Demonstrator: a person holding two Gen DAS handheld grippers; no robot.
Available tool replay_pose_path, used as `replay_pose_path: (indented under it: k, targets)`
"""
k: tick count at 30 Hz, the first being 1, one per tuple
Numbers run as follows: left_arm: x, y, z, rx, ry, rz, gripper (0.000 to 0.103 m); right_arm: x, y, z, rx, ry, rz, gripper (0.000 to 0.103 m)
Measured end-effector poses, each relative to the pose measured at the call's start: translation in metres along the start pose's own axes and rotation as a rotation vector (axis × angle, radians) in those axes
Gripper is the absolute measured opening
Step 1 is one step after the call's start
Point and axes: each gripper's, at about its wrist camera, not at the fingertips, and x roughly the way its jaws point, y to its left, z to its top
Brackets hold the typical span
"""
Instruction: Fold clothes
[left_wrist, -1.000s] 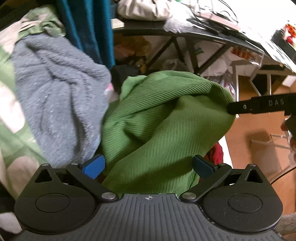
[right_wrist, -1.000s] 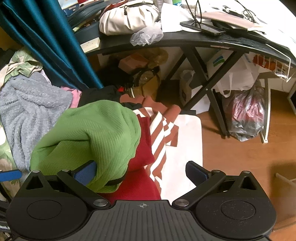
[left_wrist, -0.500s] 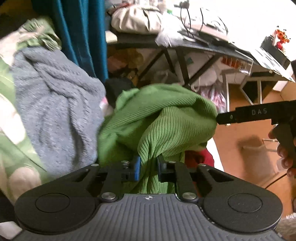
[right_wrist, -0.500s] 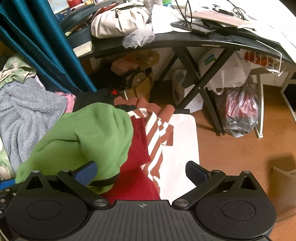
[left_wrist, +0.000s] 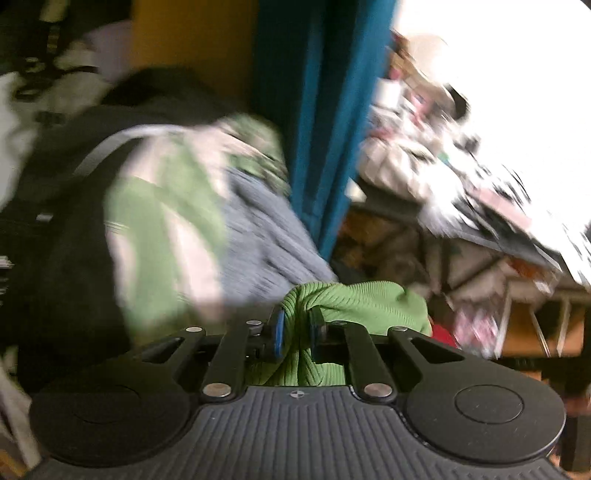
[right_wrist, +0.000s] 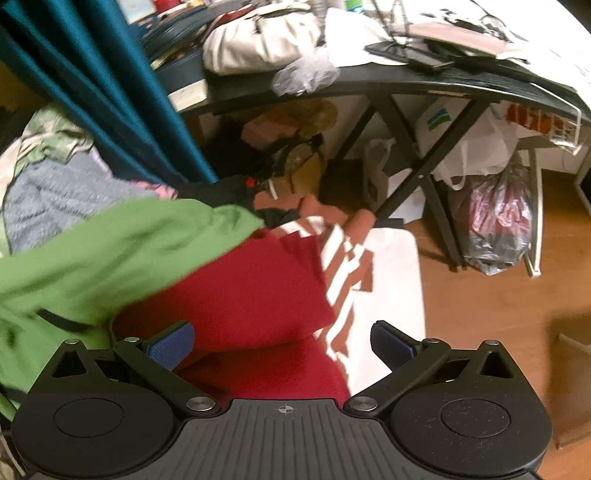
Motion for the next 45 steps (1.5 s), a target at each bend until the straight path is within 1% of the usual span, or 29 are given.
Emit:
replay_pose_path:
  k: [6,9,11,14,16,20,23,27,30,33,34,35,38,39,43,45]
  targets:
    - [-0.056,0.062,0.029,-0.107,-0.186,0.161,0.012,0.004,0.029,-0.001,-0.040,0.007,0.036,0.102]
    - [-0.089,0.083,0.041,-0.124,-0.291,0.237,0.012,0.005,0.042,0.000,-0.065,0.008,0.049,0.102]
    - [-0.105,0.090,0.045,-0.115,-0.366,0.289,0.012,0.006,0.051,0.000,-0.079,0.010,0.058,0.102]
    - [-0.108,0.098,0.048,-0.117,-0.384,0.333,0.012,0.006,0.062,-0.001,-0.099,0.015,0.063,0.102]
    - [-0.096,0.101,0.046,-0.120,-0.330,0.326,0.013,0.006,0.067,-0.002,-0.110,0.022,0.064,0.102]
    - [-0.066,0.097,0.034,-0.082,-0.234,0.311,0.013,0.005,0.071,-0.005,-0.122,0.027,0.053,0.102]
    - [-0.053,0.100,0.030,-0.116,-0.213,0.290,0.013,0.004,0.066,-0.007,-0.101,0.032,0.039,0.102]
    - [-0.049,0.102,0.035,-0.113,-0.219,0.278,0.013,0.005,0.059,-0.010,-0.067,0.040,0.019,0.102]
    - [-0.052,0.106,0.048,-0.143,-0.263,0.280,0.013,0.005,0.056,-0.011,-0.048,0.041,0.009,0.102]
    - [-0.070,0.112,0.071,-0.205,-0.375,0.278,0.012,0.003,0.058,-0.009,-0.040,0.031,0.015,0.102]
    - [-0.078,0.112,0.081,-0.205,-0.425,0.270,0.012,0.002,0.059,-0.008,-0.037,0.027,0.018,0.102]
    - [-0.087,0.110,0.091,-0.198,-0.478,0.259,0.012,0.002,0.060,-0.007,-0.033,0.024,0.020,0.102]
    - [-0.112,0.096,0.119,-0.106,-0.621,0.263,0.012,0.002,0.064,-0.005,-0.025,0.016,0.030,0.102]
    - [-0.110,0.094,0.125,-0.092,-0.620,0.262,0.012,0.002,0.065,-0.004,-0.023,0.014,0.033,0.102]
    - [-0.092,0.094,0.143,-0.064,-0.547,0.249,0.013,0.007,0.072,-0.006,-0.024,0.025,0.031,0.102]
    - [-0.063,0.098,0.138,-0.057,-0.439,0.257,0.013,0.009,0.075,-0.009,-0.025,0.032,0.028,0.102]
